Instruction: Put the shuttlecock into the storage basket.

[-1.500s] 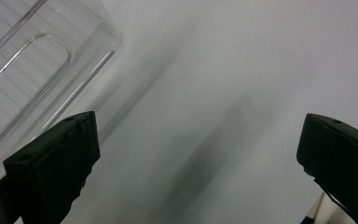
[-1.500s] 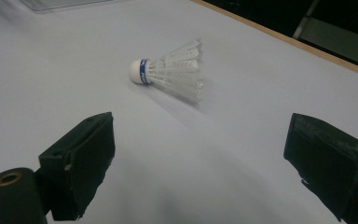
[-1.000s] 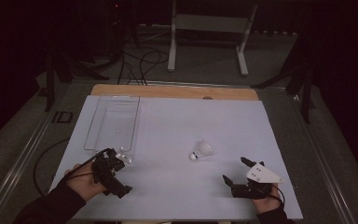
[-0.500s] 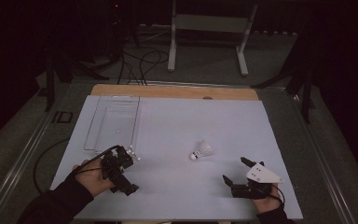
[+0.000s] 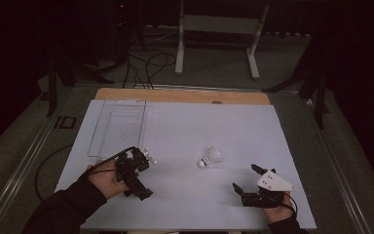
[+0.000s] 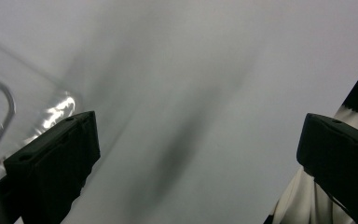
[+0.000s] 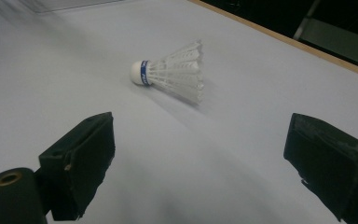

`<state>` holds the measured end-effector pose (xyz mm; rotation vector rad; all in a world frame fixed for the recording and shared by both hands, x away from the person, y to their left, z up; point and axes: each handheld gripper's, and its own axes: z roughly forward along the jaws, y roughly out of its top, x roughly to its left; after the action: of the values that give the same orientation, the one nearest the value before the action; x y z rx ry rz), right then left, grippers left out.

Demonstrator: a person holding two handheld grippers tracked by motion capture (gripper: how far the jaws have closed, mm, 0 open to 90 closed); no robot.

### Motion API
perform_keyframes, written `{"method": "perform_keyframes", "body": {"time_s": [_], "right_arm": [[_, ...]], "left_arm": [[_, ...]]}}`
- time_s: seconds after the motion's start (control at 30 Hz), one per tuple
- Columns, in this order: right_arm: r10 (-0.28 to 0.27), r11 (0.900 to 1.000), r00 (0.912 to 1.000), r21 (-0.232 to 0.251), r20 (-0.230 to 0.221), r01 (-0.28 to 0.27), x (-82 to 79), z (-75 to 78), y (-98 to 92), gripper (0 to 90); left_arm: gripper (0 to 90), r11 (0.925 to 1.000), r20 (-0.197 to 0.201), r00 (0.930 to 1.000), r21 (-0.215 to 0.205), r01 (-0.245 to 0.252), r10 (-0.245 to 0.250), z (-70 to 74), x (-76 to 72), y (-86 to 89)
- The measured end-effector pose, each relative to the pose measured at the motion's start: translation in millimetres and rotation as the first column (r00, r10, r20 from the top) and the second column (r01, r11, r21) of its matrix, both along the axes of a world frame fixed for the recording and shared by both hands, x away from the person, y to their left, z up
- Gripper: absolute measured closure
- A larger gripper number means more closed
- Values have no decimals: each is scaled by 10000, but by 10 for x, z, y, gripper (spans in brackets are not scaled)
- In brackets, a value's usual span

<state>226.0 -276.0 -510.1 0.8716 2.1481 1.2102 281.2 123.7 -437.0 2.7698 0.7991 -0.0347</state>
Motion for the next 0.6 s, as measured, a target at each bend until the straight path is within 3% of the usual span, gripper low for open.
{"method": "perform_keyframes", "body": {"time_s": [0.6], "right_arm": [[-14,10000,10000,28,11,14,-3,4,-1,87]], "left_arm": [[0,9972,31,9973,-125,739,-738,135,88,-315]]}}
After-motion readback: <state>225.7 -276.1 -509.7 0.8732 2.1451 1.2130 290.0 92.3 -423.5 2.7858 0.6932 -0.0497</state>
